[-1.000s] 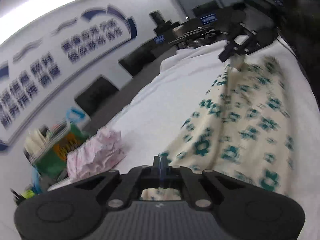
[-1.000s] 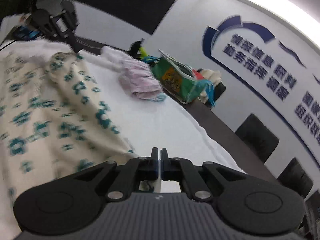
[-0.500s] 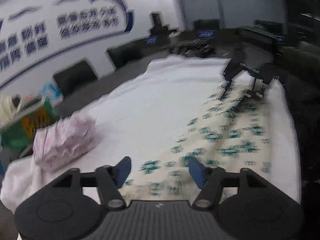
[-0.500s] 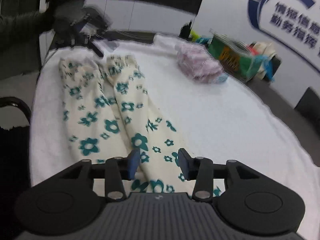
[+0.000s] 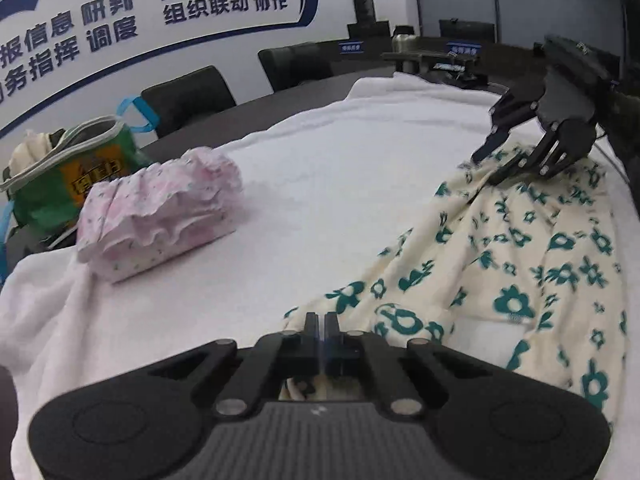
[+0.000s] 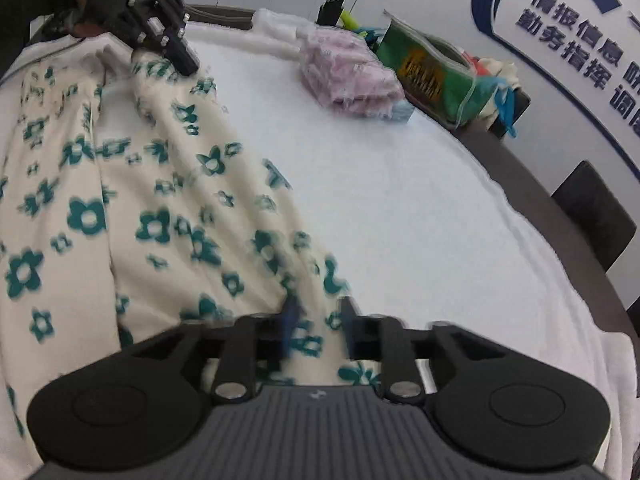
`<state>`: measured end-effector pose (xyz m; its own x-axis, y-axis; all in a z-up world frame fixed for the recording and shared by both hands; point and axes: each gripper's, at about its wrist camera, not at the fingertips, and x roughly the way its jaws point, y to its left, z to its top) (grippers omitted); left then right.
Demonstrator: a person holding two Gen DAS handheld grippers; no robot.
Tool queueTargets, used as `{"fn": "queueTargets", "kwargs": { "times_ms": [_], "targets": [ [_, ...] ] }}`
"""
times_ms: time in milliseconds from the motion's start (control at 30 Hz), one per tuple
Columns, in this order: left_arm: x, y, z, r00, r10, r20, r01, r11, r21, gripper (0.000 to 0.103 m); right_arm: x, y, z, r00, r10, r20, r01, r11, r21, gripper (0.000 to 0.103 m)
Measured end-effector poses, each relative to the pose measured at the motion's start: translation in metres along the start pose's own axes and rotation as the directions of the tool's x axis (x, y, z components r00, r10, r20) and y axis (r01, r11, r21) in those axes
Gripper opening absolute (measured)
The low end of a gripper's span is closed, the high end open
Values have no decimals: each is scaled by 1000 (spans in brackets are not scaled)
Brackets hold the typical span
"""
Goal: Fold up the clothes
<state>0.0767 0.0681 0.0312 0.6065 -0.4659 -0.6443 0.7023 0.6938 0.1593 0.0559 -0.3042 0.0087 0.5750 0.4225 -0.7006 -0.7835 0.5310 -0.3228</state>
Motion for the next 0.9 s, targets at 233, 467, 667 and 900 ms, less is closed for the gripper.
{"fn": "queueTargets", "kwargs": {
  "times_ms": [233, 467, 667, 900],
  "targets": [
    [18, 1, 4, 999, -37, -37, 38, 999, 14, 62, 7, -26, -4, 994, 111, 6, -111, 992, 66, 21],
    [-21, -52, -4, 973, 192, 131, -213, 961, 178, 8, -22, 30, 3, 976, -177, 129, 196, 969, -152, 3],
    [-27, -193, -85, 725, 461, 512, -686, 414, 599, 8, -51, 109, -33, 916, -354, 187, 399, 853, -337, 6],
    [-30, -209, -107, 741, 453, 496, -665, 389, 638, 8, -89, 81, -1, 968, -111, 225, 149, 976, -161, 50]
  ]
}}
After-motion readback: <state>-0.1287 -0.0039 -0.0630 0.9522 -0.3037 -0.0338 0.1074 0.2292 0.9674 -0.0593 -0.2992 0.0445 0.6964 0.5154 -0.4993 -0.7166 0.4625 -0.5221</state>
